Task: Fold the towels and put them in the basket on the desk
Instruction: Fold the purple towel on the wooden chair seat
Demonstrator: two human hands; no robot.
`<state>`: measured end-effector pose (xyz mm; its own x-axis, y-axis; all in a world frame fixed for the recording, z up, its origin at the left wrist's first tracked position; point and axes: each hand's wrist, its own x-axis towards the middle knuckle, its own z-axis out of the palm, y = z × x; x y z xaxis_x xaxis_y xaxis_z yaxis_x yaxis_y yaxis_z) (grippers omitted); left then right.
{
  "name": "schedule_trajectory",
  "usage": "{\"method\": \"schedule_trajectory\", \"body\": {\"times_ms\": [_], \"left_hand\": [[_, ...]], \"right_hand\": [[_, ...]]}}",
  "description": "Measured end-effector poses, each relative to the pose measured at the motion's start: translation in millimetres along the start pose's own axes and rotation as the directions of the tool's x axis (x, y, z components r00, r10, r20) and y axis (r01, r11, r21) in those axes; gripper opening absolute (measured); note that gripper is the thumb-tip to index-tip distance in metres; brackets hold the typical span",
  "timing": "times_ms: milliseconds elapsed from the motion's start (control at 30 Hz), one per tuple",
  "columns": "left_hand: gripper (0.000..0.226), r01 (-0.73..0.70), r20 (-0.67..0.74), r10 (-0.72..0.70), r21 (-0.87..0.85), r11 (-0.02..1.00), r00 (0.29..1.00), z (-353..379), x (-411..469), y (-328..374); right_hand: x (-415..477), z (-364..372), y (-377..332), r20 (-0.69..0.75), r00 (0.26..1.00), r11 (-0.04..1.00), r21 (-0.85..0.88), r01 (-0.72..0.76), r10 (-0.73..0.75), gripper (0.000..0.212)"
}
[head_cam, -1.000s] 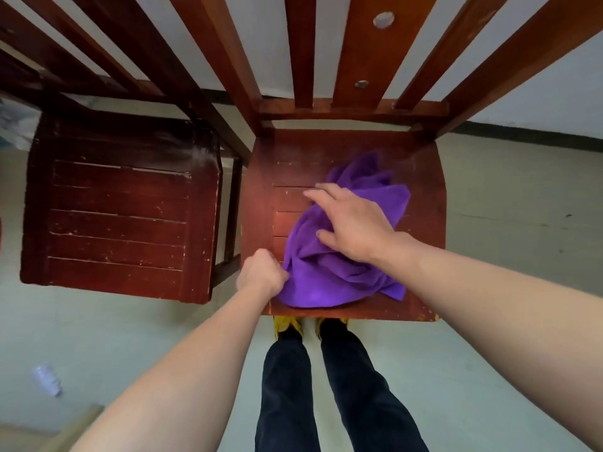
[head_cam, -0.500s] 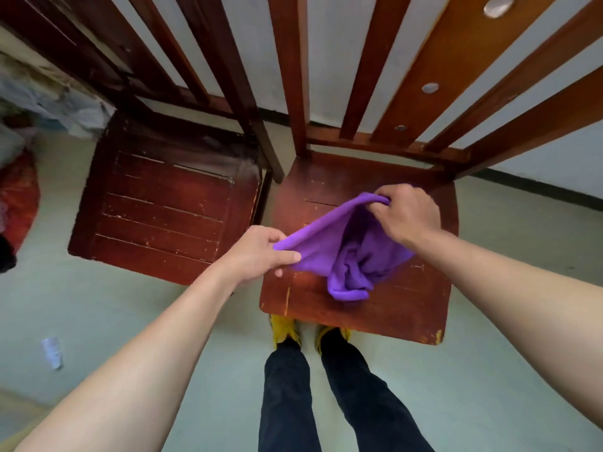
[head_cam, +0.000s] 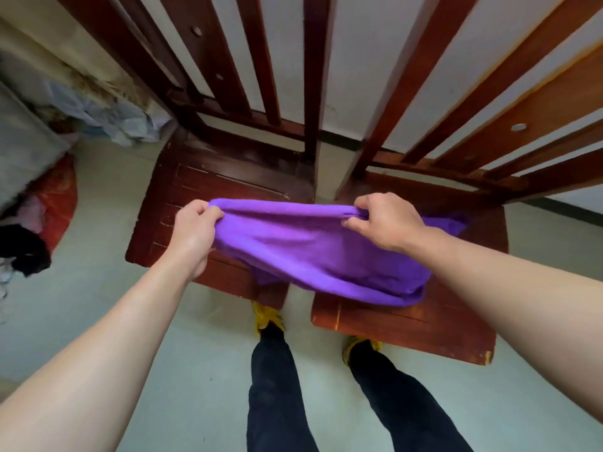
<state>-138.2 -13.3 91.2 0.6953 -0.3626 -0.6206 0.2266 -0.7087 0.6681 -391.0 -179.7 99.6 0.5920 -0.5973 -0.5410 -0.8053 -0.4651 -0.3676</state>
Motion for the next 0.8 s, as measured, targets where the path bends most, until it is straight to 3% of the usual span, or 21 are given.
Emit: {"method": "schedule_trajectory", "body": {"times_ms": [100, 233, 300, 400, 500, 600, 667, 733, 800], "left_hand": [[0.021, -0.051, -0.087, 0.056, 0.057, 0.997, 0.995, -19.2, 45.2, -0.3], [0.009, -0.141, -0.049, 0.149, 0.145, 0.979, 0.988, -23.1, 96.2, 8.3], [0.011, -0.12, -0.007, 0.122, 0.119, 0.986, 0.993, -26.0, 133.6, 14.9], [0.009, 0.005, 0.141, -0.002, -0.017, 1.0, 0.99, -22.2, 166.7, 16.4], [0.02, 0.068, 0.206, -0.074, 0.033, 0.997, 0.976, -24.4, 180.4, -2.6], [0.039, 0.095, 0.107, -0.132, 0.293, 0.951, 0.986, -36.2, 180.5, -45.8], [0.048, 0.146, 0.117, -0.229, 0.485, 0.862, 0.966, -43.5, 167.3, -72.1], [0.056, 0.184, 0.18, -0.354, 0.597, 0.781, 0.918, -41.9, 149.2, -94.5], [0.05, 0.198, 0.217, -0.41, 0.621, 0.758, 0.886, -36.5, 140.5, -110.0]], "right_hand": [[25.1, 12.0, -23.3, -0.028, 0.997, 0.997, 0.022, -0.068, 0.069, 0.035], [54.7, 21.7, -37.8, -0.095, 0.974, 0.978, 0.035, -0.204, 0.206, 0.024], [81.0, 33.4, -44.7, -0.131, 0.947, 0.956, 0.054, -0.288, 0.292, 0.018], [107.2, 46.9, -49.1, -0.122, 0.906, 0.915, 0.039, -0.403, 0.404, 0.026], [121.0, 57.8, -56.9, -0.136, 0.887, 0.893, -0.033, -0.45, 0.442, 0.034], [126.4, 66.2, -81.9, -0.231, 0.916, 0.908, -0.192, -0.373, 0.328, 0.043], [130.5, 74.1, -109.3, -0.234, 0.949, 0.956, -0.156, -0.25, 0.21, 0.043], [133.1, 86.5, -136.7, -0.158, 0.979, 0.988, -0.058, -0.143, 0.133, 0.043], [139.6, 103.1, -157.0, -0.016, 0.996, 0.994, -0.063, -0.089, 0.088, 0.049]]}}
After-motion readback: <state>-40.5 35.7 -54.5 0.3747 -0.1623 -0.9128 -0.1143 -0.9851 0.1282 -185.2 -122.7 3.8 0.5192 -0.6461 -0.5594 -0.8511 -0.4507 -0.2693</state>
